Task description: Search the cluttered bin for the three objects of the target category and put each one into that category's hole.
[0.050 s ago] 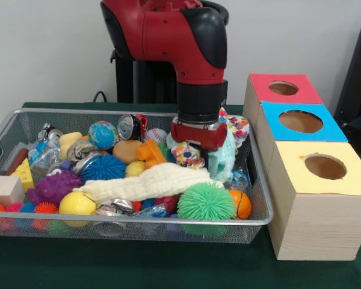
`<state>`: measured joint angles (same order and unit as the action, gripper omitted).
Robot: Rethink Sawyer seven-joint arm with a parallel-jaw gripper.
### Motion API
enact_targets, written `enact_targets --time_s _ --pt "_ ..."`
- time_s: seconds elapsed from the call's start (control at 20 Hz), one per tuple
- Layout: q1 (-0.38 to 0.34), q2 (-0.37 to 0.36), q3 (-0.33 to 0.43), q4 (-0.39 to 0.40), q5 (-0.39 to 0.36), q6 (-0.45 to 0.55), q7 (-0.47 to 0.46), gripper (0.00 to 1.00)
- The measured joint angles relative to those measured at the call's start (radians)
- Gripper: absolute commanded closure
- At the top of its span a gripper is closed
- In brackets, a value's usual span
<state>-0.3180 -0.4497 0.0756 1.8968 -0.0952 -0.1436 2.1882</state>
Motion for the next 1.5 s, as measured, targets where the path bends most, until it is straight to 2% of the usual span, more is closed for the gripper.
enact_targets --time_s 0.05,0.1,0.2,0.3,0.35,0.5,0.75,0.95,1.5 --pt "-0.001 -0.007 0.000 0.004 0.000 0.006 0.000 1.00" --pt "-0.009 -0.058 0.000 0.030 0.000 0.053 0.000 1.00" --pt "-0.012 -0.097 0.000 0.047 0.000 0.092 0.000 1.00" --pt "-0.016 -0.180 -0.001 0.072 -0.001 0.184 0.000 1.00" --pt "-0.016 -0.186 -0.001 0.073 -0.001 0.192 0.000 1.00" --pt "-0.021 -0.286 -0.001 0.077 -0.001 0.344 0.000 1.00" --pt "-0.052 -0.387 -0.001 0.075 -0.002 0.512 0.000 1.00" --pt "-0.087 -0.429 -0.001 0.070 -0.003 0.559 0.000 1.00" --pt "-0.183 -0.477 0.032 0.055 -0.038 0.563 0.000 1.00"
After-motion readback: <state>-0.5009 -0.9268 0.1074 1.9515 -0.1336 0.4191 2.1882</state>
